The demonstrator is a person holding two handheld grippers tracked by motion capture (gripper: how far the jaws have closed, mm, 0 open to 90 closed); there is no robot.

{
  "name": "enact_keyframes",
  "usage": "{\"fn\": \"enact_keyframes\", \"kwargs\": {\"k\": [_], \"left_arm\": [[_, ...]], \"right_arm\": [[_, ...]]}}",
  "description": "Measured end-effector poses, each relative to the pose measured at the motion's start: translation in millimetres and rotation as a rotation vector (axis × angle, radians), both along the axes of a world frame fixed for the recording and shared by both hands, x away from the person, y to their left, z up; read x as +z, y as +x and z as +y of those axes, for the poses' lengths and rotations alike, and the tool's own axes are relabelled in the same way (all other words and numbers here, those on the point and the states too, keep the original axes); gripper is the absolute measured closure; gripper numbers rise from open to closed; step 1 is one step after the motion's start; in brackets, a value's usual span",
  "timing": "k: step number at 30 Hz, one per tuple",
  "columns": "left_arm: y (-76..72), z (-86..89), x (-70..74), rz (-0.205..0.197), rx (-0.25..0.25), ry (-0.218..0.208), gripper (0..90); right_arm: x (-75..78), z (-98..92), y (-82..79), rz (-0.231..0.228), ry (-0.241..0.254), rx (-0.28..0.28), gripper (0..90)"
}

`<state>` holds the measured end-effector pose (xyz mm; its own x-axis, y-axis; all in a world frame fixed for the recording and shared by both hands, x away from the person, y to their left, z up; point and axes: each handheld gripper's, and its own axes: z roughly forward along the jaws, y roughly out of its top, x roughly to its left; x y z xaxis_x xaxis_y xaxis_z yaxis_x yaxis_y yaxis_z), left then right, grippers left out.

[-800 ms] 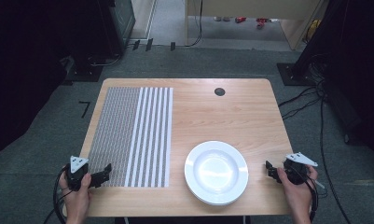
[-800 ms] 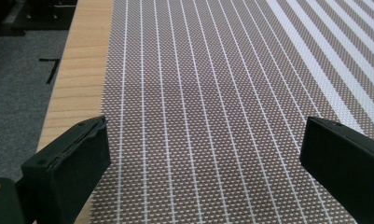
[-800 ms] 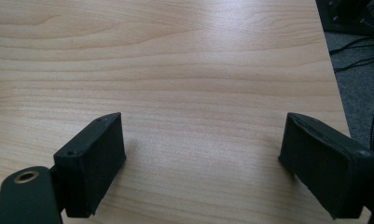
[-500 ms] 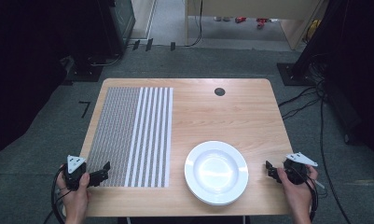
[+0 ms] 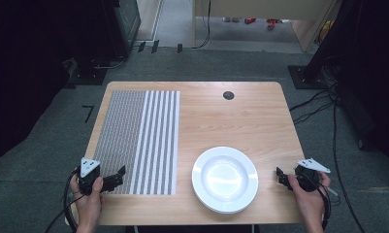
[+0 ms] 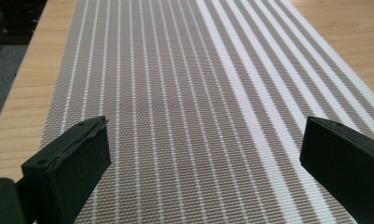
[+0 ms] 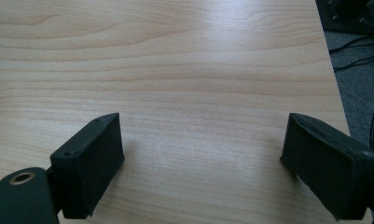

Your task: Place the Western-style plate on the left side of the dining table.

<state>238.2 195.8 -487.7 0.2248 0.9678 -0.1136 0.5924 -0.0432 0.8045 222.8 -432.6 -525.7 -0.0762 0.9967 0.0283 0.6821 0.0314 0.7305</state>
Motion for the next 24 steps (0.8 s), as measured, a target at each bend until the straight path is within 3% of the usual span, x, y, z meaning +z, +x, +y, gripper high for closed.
{"fn": "enact_keyframes", "kwargs": {"k": [12, 24], "left_arm": [[4.4, -25.5, 9.2, -0.005, -0.050, -0.028, 1.6], [11.0, -52.5, 22.6, -0.027, -0.098, -0.015, 1.7]], "right_arm": [[-0.1, 0.5, 0.6, 0.005, 0.001, 0.001, 10.5], [-0.2, 0.6, 0.6, 0.003, -0.004, 0.001, 10.5]]}}
